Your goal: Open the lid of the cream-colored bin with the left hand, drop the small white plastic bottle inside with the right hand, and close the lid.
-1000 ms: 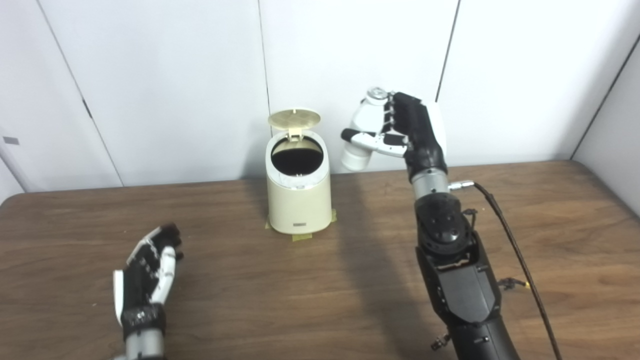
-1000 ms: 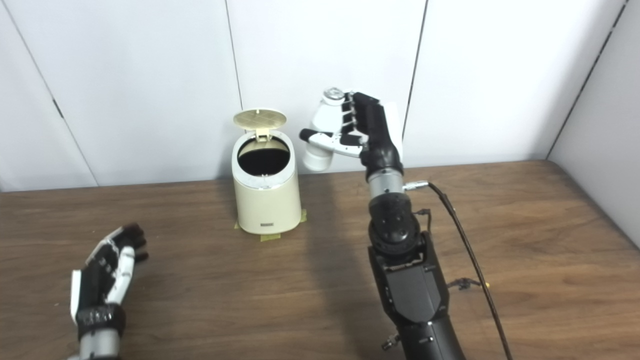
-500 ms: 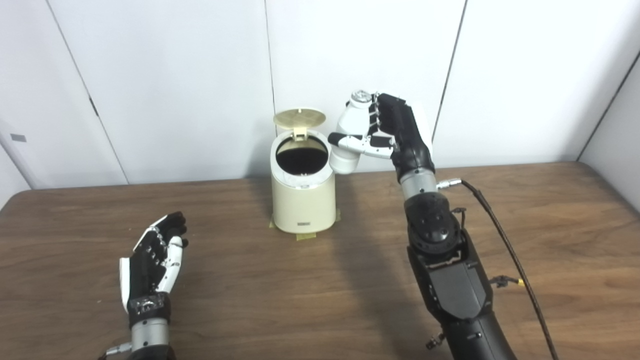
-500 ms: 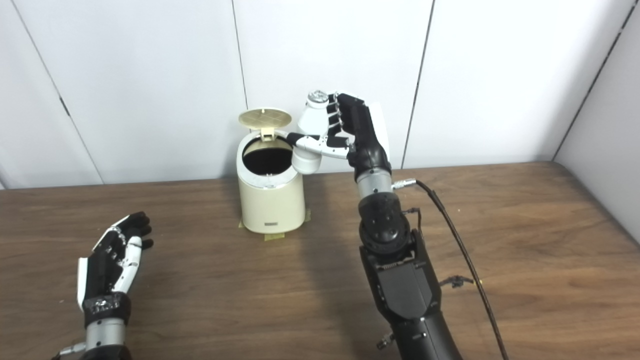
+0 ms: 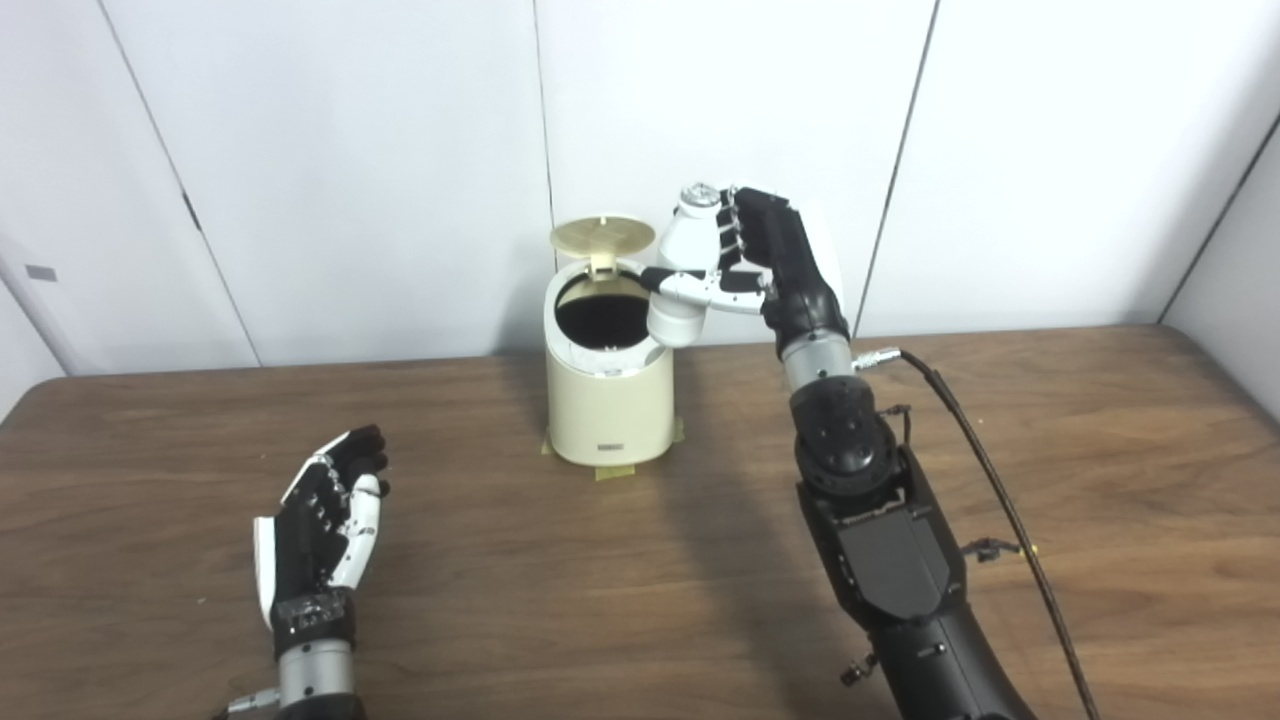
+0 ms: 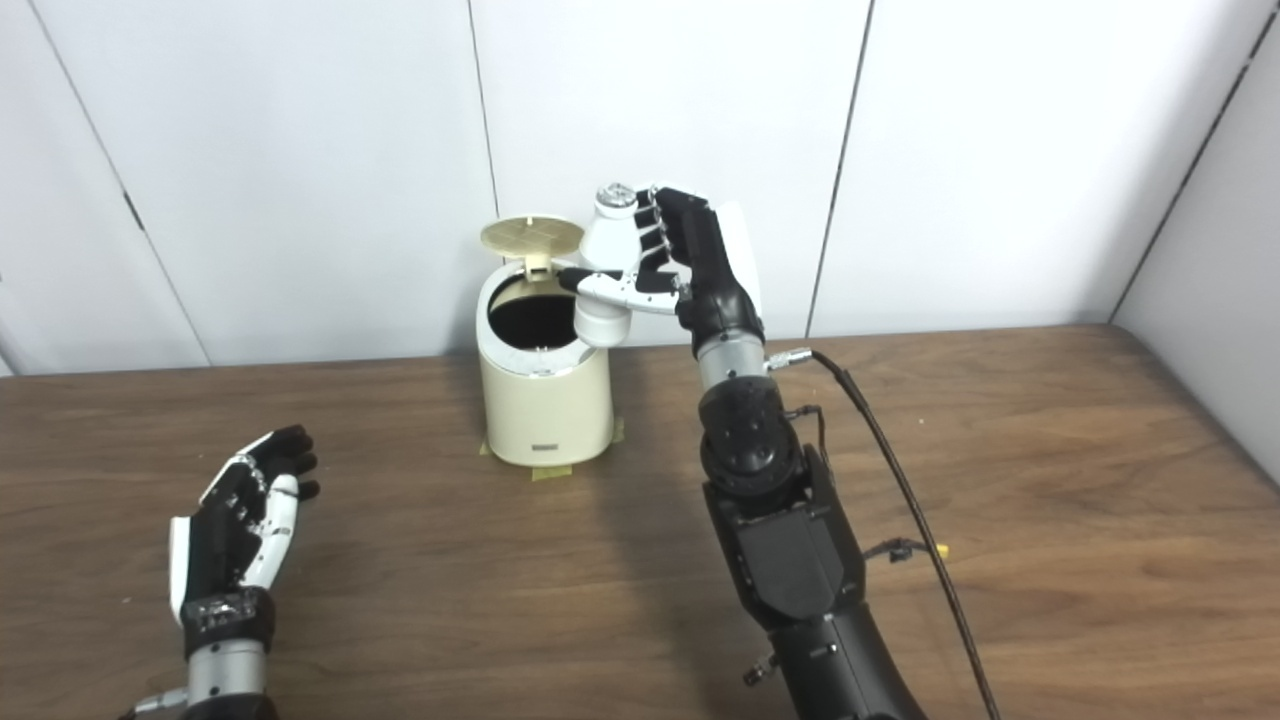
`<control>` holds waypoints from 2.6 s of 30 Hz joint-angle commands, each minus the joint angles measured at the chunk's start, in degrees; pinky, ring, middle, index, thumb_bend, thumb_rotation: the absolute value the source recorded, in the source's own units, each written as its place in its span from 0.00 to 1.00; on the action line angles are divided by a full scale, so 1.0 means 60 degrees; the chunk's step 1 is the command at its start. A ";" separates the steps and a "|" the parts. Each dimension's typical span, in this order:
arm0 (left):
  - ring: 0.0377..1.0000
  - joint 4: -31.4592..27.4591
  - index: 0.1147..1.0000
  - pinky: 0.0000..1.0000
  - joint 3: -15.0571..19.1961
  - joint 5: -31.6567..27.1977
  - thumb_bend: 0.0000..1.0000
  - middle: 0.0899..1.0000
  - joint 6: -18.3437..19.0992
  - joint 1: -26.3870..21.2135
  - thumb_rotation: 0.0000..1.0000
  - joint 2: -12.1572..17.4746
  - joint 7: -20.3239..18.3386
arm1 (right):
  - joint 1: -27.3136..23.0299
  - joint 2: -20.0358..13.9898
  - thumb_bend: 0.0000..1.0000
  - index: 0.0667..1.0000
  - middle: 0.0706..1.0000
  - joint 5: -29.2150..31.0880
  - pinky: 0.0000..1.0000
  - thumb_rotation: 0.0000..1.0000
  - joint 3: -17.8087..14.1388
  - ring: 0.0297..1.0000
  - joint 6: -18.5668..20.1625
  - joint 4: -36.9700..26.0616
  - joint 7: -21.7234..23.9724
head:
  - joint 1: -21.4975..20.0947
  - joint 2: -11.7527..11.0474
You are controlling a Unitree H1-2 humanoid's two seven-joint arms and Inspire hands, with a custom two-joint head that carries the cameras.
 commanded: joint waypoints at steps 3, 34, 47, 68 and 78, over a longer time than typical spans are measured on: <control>0.73 0.0259 0.70 0.67 -0.0170 0.0181 0.18 0.72 -0.0050 0.0447 0.44 -0.0228 0.0088 | -0.0800 0.0023 0.52 0.48 0.45 -0.0046 0.32 0.00 0.0054 0.40 -0.1190 0.0325 -0.0237 | 0.0010 -0.0004; 0.75 0.0343 0.71 0.70 -0.0383 0.0163 0.16 0.73 -0.0223 0.0475 0.40 -0.0372 0.0062 | -0.1643 0.0181 0.51 0.50 0.44 -0.0827 0.34 0.00 0.0533 0.40 -0.5356 0.3636 -0.1676 | 0.0233 -0.0135; 0.75 0.0297 0.71 0.71 -0.0455 0.0236 0.17 0.73 -0.0134 0.0471 0.43 -0.0468 0.0097 | -0.1887 -0.0784 0.52 0.47 0.46 -0.1670 0.37 0.00 0.3263 0.41 -0.5633 0.4429 -0.4444 | 0.0327 -0.0165; 0.75 0.0237 0.70 0.69 -0.0539 0.0307 0.17 0.72 -0.0103 0.0542 0.43 -0.0491 0.0101 | -0.2548 -0.1406 0.51 0.45 0.49 -0.1987 0.33 0.00 0.5596 0.39 -0.5633 0.5609 -0.6956 | 0.0370 -0.0233; 0.75 0.0259 0.70 0.70 -0.0533 0.0214 0.18 0.72 -0.0145 0.0551 0.44 -0.0550 0.0079 | -0.2815 -0.1444 0.51 0.45 0.48 -0.1988 0.34 0.00 0.5933 0.40 -0.5633 0.5895 -0.7277 | 0.0440 -0.0264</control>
